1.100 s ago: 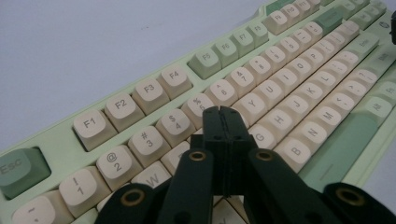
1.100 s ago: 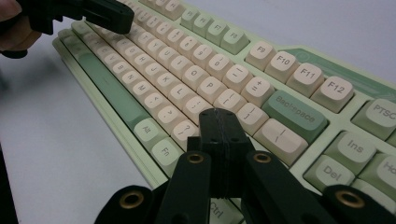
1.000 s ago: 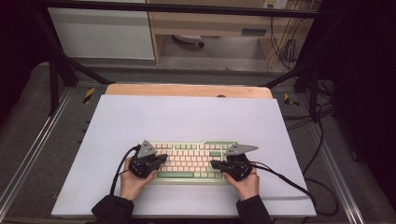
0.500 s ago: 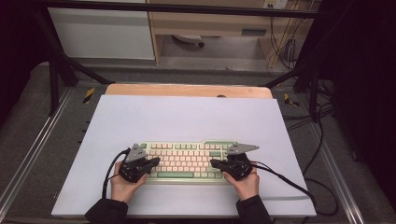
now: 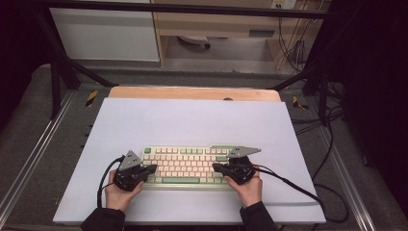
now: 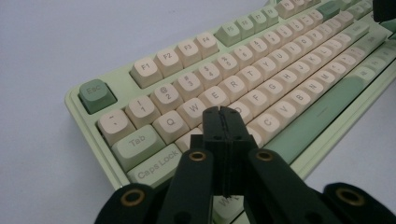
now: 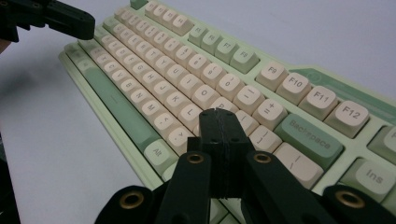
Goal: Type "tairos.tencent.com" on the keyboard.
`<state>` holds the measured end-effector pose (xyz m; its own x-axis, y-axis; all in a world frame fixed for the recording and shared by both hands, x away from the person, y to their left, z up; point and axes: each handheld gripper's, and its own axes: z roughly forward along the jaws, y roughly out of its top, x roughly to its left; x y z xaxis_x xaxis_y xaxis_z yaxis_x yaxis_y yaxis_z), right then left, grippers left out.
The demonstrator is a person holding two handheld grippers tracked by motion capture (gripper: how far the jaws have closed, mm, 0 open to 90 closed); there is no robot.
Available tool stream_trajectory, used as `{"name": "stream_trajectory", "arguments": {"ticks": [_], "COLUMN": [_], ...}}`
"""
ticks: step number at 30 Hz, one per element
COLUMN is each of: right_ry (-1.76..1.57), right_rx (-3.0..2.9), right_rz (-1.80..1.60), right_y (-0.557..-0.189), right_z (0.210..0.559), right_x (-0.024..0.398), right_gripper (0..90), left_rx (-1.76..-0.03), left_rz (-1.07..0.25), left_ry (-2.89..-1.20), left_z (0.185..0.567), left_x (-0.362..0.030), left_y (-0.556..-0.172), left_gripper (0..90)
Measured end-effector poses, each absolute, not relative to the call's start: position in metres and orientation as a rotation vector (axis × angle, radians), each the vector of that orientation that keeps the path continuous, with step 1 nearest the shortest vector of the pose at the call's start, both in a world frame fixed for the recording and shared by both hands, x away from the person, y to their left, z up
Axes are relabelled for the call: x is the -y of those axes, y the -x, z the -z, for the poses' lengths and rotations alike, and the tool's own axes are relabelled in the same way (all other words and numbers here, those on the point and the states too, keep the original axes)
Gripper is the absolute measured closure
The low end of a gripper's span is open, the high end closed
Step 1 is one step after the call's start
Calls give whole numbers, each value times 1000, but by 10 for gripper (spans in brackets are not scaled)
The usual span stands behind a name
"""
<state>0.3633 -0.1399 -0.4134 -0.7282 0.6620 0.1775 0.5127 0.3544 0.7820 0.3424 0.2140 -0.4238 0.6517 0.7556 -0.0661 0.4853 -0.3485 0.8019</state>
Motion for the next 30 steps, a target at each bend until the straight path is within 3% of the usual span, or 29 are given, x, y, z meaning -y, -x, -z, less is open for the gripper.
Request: {"name": "stream_trajectory", "arguments": {"ticks": [16,30], "right_ry": [-1053,-1086], "right_rx": [-2428,-2436], "right_rz": [-1310,-1288], "right_y": [-378,-390], "right_z": [405,419], "right_x": [108,95], "right_gripper": [900,900], "left_rx": [-961,-959], "left_rz": [-398,-397], "left_ry": [-2009,-2014], "left_z": [424,425], "left_x": [-216,-214], "left_y": [-343,-343], "left_gripper": [900,900]}}
